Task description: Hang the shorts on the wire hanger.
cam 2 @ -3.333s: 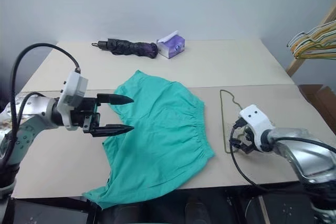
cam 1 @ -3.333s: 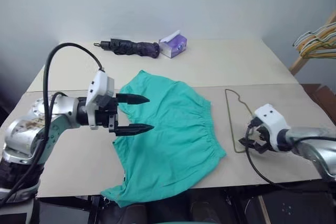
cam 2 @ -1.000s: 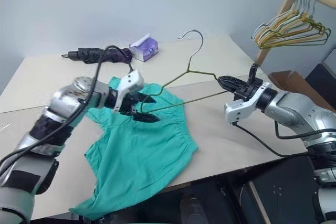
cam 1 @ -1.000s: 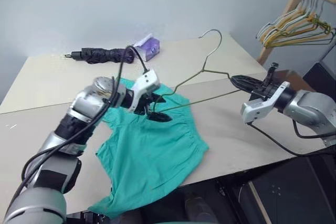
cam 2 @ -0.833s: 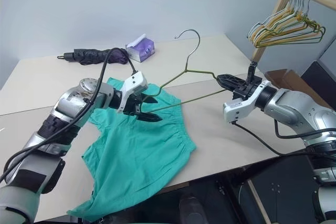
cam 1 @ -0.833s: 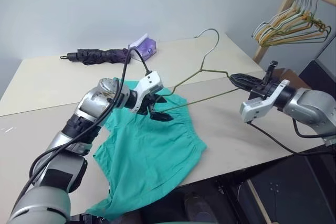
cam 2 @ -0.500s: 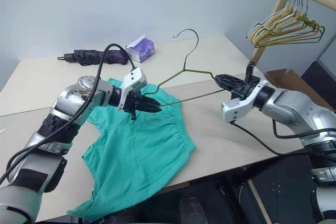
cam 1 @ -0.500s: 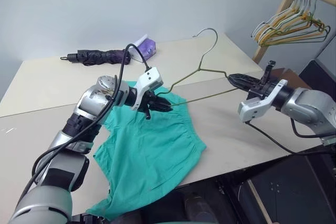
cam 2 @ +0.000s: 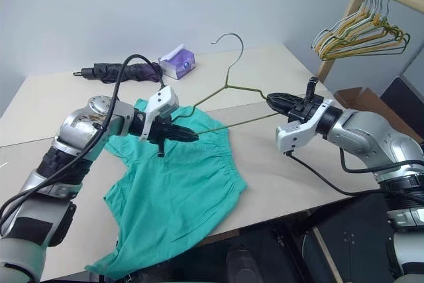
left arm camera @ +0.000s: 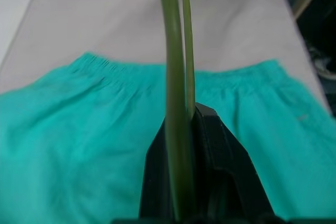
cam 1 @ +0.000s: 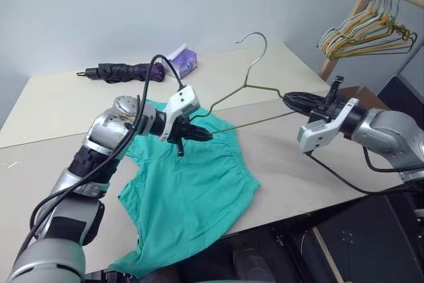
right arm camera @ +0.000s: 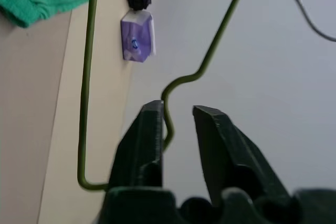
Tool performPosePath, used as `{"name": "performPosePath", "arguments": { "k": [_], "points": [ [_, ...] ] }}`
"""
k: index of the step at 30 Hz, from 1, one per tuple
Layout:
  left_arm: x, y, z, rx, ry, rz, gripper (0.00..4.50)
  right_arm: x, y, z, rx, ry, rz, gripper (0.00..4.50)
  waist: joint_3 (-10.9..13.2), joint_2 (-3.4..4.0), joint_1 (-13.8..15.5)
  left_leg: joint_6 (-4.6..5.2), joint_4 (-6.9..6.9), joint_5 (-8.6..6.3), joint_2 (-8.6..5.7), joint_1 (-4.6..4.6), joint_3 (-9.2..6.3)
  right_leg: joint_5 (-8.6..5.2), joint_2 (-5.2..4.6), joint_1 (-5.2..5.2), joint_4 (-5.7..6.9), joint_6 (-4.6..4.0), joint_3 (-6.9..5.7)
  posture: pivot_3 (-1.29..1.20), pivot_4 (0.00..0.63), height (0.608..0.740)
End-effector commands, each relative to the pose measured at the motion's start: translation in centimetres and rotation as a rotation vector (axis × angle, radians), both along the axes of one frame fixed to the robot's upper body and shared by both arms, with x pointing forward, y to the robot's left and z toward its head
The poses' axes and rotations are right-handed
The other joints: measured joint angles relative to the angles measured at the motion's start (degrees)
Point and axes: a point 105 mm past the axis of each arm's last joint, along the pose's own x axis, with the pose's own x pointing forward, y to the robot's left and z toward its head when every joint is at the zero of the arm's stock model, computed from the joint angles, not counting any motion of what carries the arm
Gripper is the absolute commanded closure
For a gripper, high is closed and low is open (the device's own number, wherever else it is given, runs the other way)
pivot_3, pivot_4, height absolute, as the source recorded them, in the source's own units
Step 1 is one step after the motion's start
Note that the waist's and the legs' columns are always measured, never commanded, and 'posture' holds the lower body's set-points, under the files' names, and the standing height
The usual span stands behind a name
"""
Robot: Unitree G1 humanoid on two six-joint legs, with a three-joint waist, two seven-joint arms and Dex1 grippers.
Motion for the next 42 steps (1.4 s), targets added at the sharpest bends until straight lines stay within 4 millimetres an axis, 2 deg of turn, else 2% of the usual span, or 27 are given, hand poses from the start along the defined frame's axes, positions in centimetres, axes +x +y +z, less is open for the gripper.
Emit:
{"name": "performPosePath", "arguments": {
  "k": [1, 6, 7, 9, 10, 12, 15, 19, 26, 29, 31, 40, 42],
  "points": [
    [0.6, 1.4, 1.3, 0.0, -0.113, 0.041, 4.5, -1.7, 0.7, 1.1, 0.058, 0.086, 0.086, 2.14, 0.0, -0.01, 0.18, 0.0, 0.0, 0.0, 0.0, 0.0, 0.0, 0.0, 0.0, 0.0, 0.0, 0.0, 0.0, -0.15, 0.02, 0.74],
    [-0.1, 3.5, 0.2, 0.124, -0.388, -0.063, 4.5, -3.3, 1.5, 1.4, 0.307, 0.491, 0.099, 0.36, 0.0, 0.0, 0.25, 0.01, 0.01, -0.01, 0.02, 0.01, -0.03, 0.0, -0.01, 0.06, 0.01, 0.0, -0.01, -0.13, 0.027, 0.74],
    [-0.3, 4.0, -0.4, 0.187, -0.427, -0.102, 4.5, -3.7, 1.4, 1.2, 0.328, 0.633, 0.072, 0.02, 0.0, -0.01, 0.44, 0.01, 0.03, -0.01, 0.01, 0.02, -0.03, 0.0, -0.03, 0.06, 0.04, 0.0, 0.0, -0.13, 0.026, 0.74],
    [-0.6, 4.6, -1.0, 0.235, -0.435, -0.149, 4.5, -4.7, 1.5, 0.6, 0.285, 0.814, 0.067, 0.02, 0.01, 0.0, 1.24, 0.01, 0.08, -0.01, -0.03, 0.01, -0.03, 0.0, -0.09, 0.04, 0.18, 0.0, -0.04, -0.13, 0.025, 0.74],
    [-0.9, 4.6, -1.1, 0.224, -0.423, -0.164, 4.5, -4.7, 1.8, 0.7, 0.318, 0.882, 0.052, 0.02, -0.01, -0.02, 1.78, 0.01, 0.08, -0.01, -0.04, 0.04, -0.02, 0.0, -0.09, 0.04, 0.22, 0.0, -0.04, -0.12, 0.023, 0.74],
    [-1.1, 4.4, -1.0, 0.201, -0.417, -0.181, 4.5, -4.2, 2.2, 0.5, 0.339, 0.943, 0.019, 0.02, -0.11, -0.03, 2.12, 0.01, 0.08, -0.01, -0.03, 0.09, 0.0, -0.01, -0.09, 0.07, 0.22, 0.0, -0.07, -0.12, 0.021, 0.74],
    [-1.4, 4.2, -1.0, 0.197, -0.42, -0.196, 4.5, -3.6, 2.7, -1.0, 0.26, 1.039, -0.053, 0.02, -0.13, -0.03, 2.55, 0.01, 0.14, -0.01, -0.03, 0.05, 0.05, -0.03, -0.09, 0.03, 0.21, 0.04, -0.04, -0.11, 0.019, 0.74],
    [-1.9, 3.8, -1.1, 0.185, -0.419, -0.223, 4.5, -1.5, 2.6, -3.2, 0.208, 1.126, -0.295, 0.02, -0.14, -0.01, 3.01, 0.02, 0.12, -0.02, -0.04, -0.11, 0.07, -0.06, -0.09, -0.18, 0.26, 0.08, -0.02, -0.1, 0.018, 0.74],
    [-2.5, 3.6, -1.3, 0.175, -0.421, -0.221, 4.5, -0.9, 4.4, -4.8, 0.17, 1.208, -0.333, 0.02, -0.14, -0.01, 4.43, 0.03, 0.21, -0.02, -0.06, -0.34, 0.05, -0.07, -0.09, -0.36, 0.29, 0.1, -0.03, -0.08, 0.016, 0.74],
    [-2.6, 3.8, -1.3, 0.178, -0.419, -0.219, 4.5, -0.9, 4.6, -5.0, 0.157, 1.212, -0.333, 0.64, -0.14, -0.01, 5.19, 0.03, 0.26, -0.02, -0.06, -0.33, 0.06, -0.07, -0.1, -0.36, 0.31, 0.11, -0.04, -0.08, 0.016, 0.74],
    [-2.6, 3.7, -1.3, 0.171, -0.417, -0.217, 4.5, -0.9, 4.8, -5.3, 0.145, 1.214, -0.333, 1.26, -0.14, -0.01, 5.4, 0.03, 0.28, -0.02, -0.06, -0.32, 0.06, -0.07, -0.09, -0.35, 0.33, 0.11, -0.04, -0.08, 0.015, 0.74],
    [-2.6, 3.5, -1.2, 0.169, -0.423, -0.234, 4.5, -1.2, 5.1, -5.5, 0.147, 1.214, -0.312, 4.47, -0.14, -0.01, 5.5, 0.03, 0.29, -0.02, -0.06, -0.33, 0.05, -0.08, -0.09, -0.34, 0.32, 0.11, -0.06, -0.08, 0.011, 0.74],
    [-2.7, 3.3, -1.1, 0.159, -0.425, -0.237, 4.5, -1.4, 5.0, -5.7, 0.15, 1.22, -0.312, 4.49, -0.15, 0.0, 5.5, 0.03, 0.3, -0.02, -0.06, -0.32, 0.05, -0.08, -0.09, -0.34, 0.33, 0.11, -0.07, -0.08, 0.011, 0.74]
  ]
}}
